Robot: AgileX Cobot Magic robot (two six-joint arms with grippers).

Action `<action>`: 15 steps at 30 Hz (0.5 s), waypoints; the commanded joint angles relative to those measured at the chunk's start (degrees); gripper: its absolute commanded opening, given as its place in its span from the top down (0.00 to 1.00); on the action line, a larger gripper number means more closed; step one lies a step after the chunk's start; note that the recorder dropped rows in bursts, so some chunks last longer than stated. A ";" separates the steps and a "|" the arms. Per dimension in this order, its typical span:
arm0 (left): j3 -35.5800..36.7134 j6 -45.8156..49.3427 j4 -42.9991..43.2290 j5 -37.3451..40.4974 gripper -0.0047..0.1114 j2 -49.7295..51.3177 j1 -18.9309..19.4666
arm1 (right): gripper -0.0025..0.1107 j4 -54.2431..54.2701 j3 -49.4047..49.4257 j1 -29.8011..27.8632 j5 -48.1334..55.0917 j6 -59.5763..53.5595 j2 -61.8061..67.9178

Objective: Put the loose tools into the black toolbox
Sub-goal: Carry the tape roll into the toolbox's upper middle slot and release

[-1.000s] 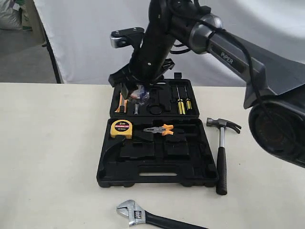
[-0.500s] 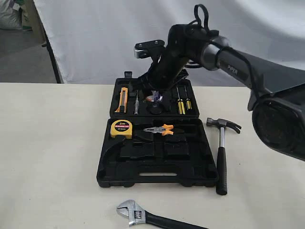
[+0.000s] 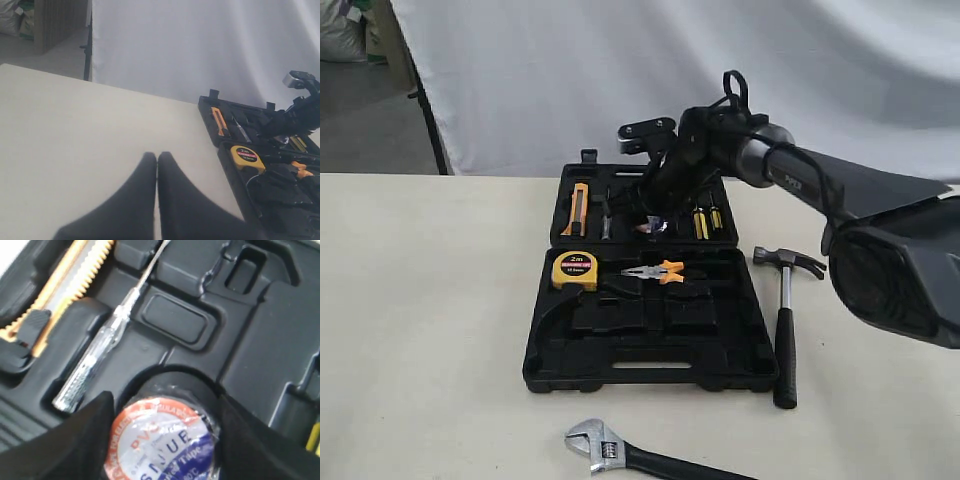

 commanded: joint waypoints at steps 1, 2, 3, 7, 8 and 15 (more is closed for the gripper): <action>-0.15 -0.27 0.25 -0.41 0.95 -0.18 1.45 | 0.98 -0.62 0.06 -0.38 -2.31 0.05 1.20; -0.15 -0.27 0.25 -0.41 0.95 -0.18 1.45 | 0.98 -0.74 0.06 -0.38 -2.68 0.05 1.46; -0.15 -0.27 0.25 -0.41 0.95 -0.18 1.45 | 0.98 -1.28 0.06 -0.38 -3.06 0.05 1.60; -0.15 -0.27 0.25 -0.41 0.95 -0.18 1.45 | 0.98 -2.33 0.06 -0.38 -4.59 0.15 2.39; -0.15 -0.27 0.25 -0.41 0.95 -0.18 1.45 | 0.98 -2.33 0.06 -0.38 -4.59 0.15 2.39; -0.15 -0.27 0.25 -0.41 0.95 -0.18 1.45 | 0.98 -1.97 0.06 -0.38 -3.22 0.65 2.39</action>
